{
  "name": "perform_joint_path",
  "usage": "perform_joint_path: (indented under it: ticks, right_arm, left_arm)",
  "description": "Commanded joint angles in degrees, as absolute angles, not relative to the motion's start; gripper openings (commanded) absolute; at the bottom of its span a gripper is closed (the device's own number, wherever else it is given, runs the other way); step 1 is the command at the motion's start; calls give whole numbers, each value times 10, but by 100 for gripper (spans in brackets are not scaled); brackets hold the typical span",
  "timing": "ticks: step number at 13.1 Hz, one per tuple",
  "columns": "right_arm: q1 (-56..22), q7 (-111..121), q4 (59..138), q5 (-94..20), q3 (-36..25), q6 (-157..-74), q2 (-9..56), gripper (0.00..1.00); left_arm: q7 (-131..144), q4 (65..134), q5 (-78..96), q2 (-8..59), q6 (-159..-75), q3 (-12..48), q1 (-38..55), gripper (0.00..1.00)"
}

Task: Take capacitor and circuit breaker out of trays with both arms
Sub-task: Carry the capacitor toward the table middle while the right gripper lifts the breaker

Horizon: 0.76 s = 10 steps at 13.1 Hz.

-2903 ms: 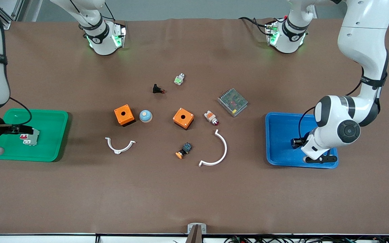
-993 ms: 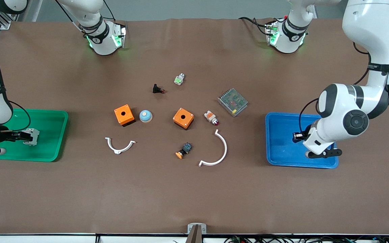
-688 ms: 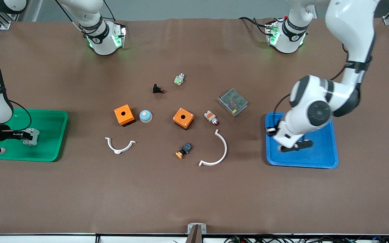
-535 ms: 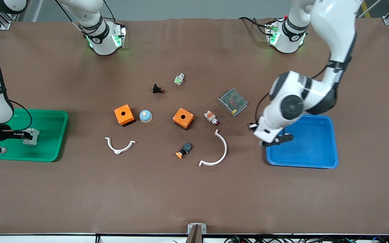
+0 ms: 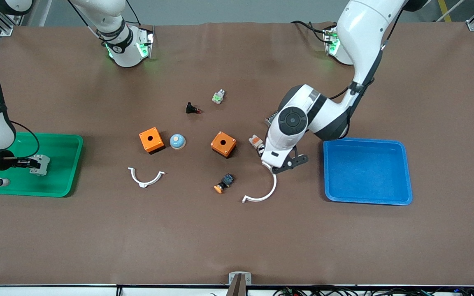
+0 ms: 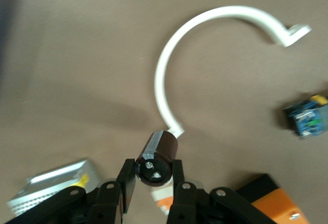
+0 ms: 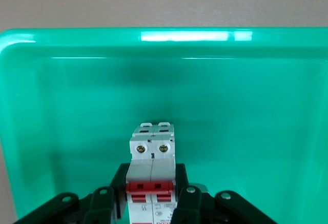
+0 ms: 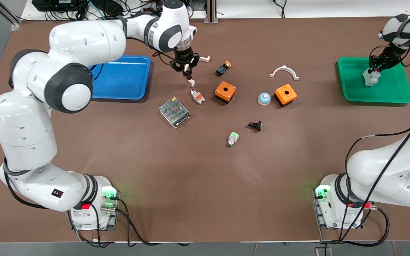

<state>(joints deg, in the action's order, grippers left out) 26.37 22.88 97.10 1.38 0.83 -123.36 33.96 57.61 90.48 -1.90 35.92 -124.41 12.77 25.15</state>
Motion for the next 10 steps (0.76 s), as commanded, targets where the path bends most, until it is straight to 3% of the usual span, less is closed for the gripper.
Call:
perform_joint_path:
  ticks: [1,4,9,10]
  right_arm:
    - [234,198,929,13,11,-1150,301,21]
    - [171,144,862,18,12,-1078,299,21]
    - [48,49,857,18,14,-1044,272,21]
    - [19,51,860,18,14,-1039,265,21]
  left_arm:
    - [584,845,-44,418,-1301,120,265,26]
    - [586,831,-114,455,-1331,120,270,26]
    - [585,816,-115,483,-1389,120,273,28]
    - [586,817,-116,487,-1395,120,273,44]
